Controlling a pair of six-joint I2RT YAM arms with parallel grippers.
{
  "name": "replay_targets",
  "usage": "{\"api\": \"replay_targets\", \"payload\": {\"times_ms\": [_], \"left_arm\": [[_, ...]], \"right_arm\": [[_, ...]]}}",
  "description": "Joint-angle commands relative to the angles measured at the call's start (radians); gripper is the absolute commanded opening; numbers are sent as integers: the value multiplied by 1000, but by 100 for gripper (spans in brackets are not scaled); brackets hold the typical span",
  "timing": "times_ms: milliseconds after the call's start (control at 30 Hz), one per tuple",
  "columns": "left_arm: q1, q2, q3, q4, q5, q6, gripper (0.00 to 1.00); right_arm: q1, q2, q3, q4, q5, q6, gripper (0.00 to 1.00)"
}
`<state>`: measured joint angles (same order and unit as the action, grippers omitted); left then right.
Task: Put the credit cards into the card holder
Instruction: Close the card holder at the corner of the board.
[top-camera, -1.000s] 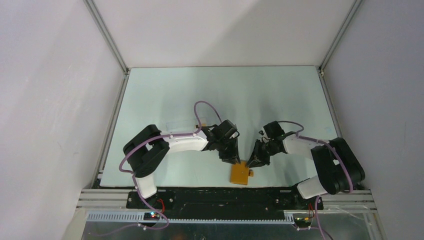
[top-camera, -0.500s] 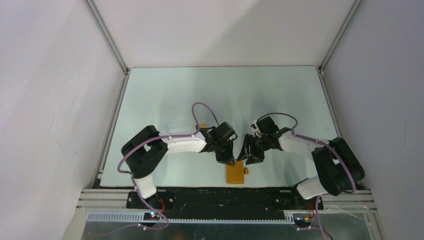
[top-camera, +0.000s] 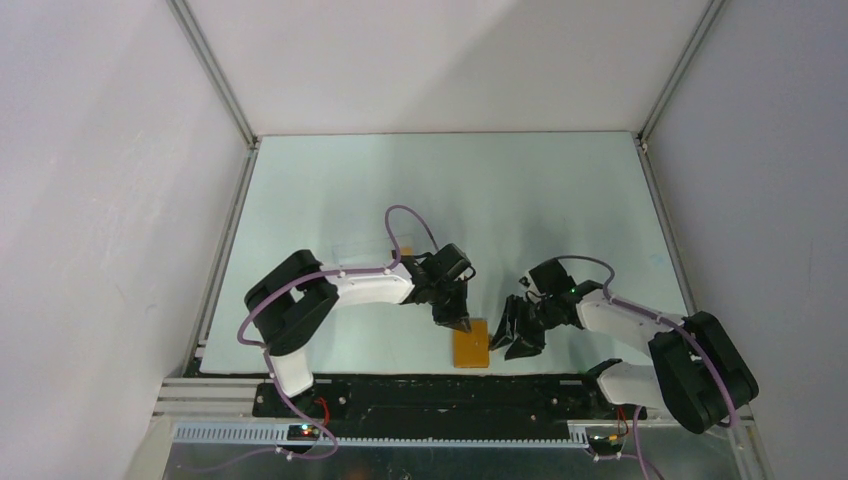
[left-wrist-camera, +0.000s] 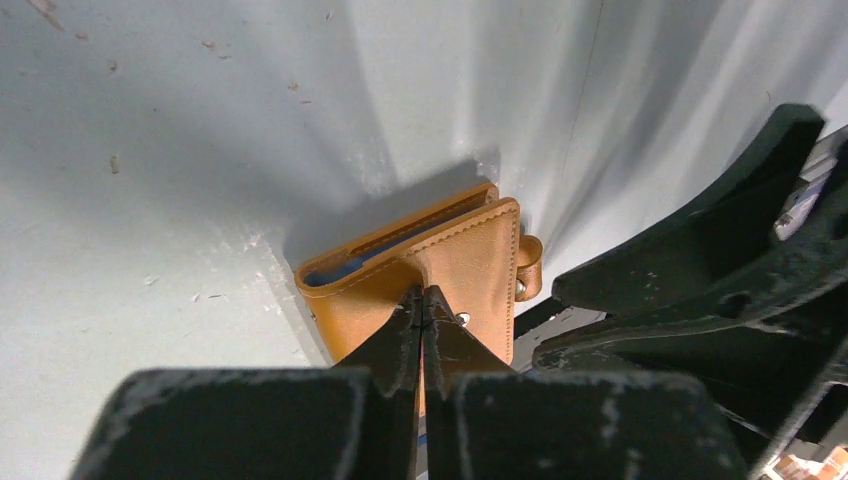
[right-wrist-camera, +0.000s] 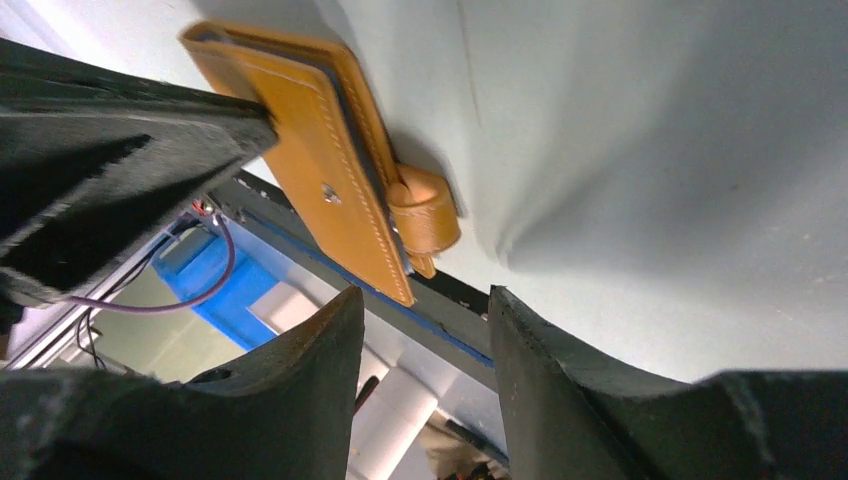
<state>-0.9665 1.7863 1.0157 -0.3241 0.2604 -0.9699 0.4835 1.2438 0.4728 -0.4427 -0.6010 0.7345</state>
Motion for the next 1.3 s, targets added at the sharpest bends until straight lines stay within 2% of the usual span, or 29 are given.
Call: {"api": "replay_targets", "payload": {"times_ms": [0,467,933,1133,1267], "left_arm": [[-8,57,-19,-76,-71,6,0],[-8,56,-19,-82,-73,16,0],[-8,54,-17,-85,-75,20,0],[-8,56,-15,-85,-71,25,0],[-8,55,-17,-85,-68,25,0]], "right_arm": [[17,-12,-33,54,-65,81,52],[8,26,-43,328,0,224,52],[-97,-233,-64,230,77,196,53],[-85,-120,-59,162,60,62,50],[-79,6,-50,216,3,-22,46]]}}
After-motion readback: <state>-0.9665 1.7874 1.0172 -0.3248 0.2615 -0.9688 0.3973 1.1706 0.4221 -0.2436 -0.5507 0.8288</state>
